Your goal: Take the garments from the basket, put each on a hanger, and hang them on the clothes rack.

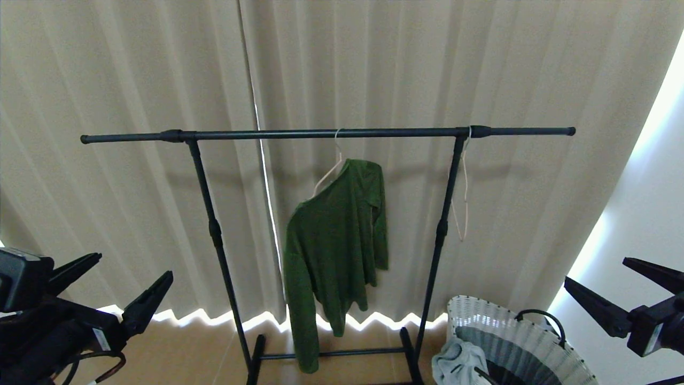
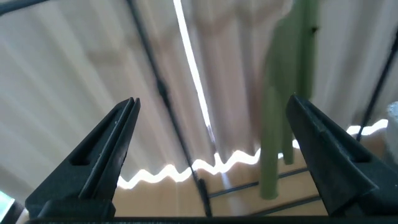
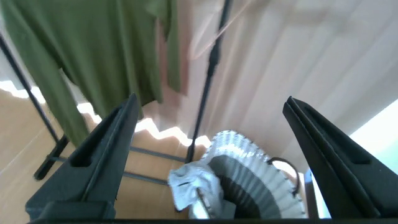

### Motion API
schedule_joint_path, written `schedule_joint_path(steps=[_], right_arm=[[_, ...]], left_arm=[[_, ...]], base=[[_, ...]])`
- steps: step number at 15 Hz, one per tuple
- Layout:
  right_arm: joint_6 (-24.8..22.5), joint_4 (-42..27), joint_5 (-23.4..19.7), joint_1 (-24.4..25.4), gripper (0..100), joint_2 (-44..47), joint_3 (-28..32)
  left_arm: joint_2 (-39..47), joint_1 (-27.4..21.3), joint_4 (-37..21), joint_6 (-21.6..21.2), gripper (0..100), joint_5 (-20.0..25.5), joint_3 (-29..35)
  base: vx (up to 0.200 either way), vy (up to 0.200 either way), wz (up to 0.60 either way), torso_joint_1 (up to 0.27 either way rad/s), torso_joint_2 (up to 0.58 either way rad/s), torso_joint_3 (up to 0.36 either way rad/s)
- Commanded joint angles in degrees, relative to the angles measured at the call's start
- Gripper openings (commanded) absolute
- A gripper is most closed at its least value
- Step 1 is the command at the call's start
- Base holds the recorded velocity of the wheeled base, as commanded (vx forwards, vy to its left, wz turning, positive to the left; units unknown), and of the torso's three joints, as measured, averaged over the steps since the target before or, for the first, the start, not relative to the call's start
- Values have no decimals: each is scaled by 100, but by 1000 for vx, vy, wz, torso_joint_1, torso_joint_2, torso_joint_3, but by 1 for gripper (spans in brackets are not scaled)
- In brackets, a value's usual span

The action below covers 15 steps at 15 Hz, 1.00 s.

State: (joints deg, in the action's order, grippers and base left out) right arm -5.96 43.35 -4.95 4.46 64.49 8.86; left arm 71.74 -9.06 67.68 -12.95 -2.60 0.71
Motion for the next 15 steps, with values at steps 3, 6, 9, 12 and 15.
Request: schedule_joint_path(steps=[3, 6, 9, 12, 15], right_arm=[[-10, 16, 3, 2, 100, 2, -43], [-10, 16, 3, 2, 100, -6, -86], [-10, 24, 3, 2, 100, -15, -86], [-19, 16, 20, -7, 100, -112, -95], [-125, 16, 20, -59, 100, -200, -148]], left_arm=[[24, -8, -1, 11, 100, -4, 149], [182, -8, -1, 20, 100, -4, 263], [182, -8, 8, 20, 100, -13, 254], [173, -26, 8, 3, 100, -4, 246], [182, -35, 8, 20, 100, -4, 254]], base=[[0, 0, 0, 0, 0, 0], [0, 0, 0, 0, 0, 0], [200, 0, 0, 1, 2, 2], [200, 0, 0, -7, -2, 4], [133, 0, 0, 5, 2, -3]])
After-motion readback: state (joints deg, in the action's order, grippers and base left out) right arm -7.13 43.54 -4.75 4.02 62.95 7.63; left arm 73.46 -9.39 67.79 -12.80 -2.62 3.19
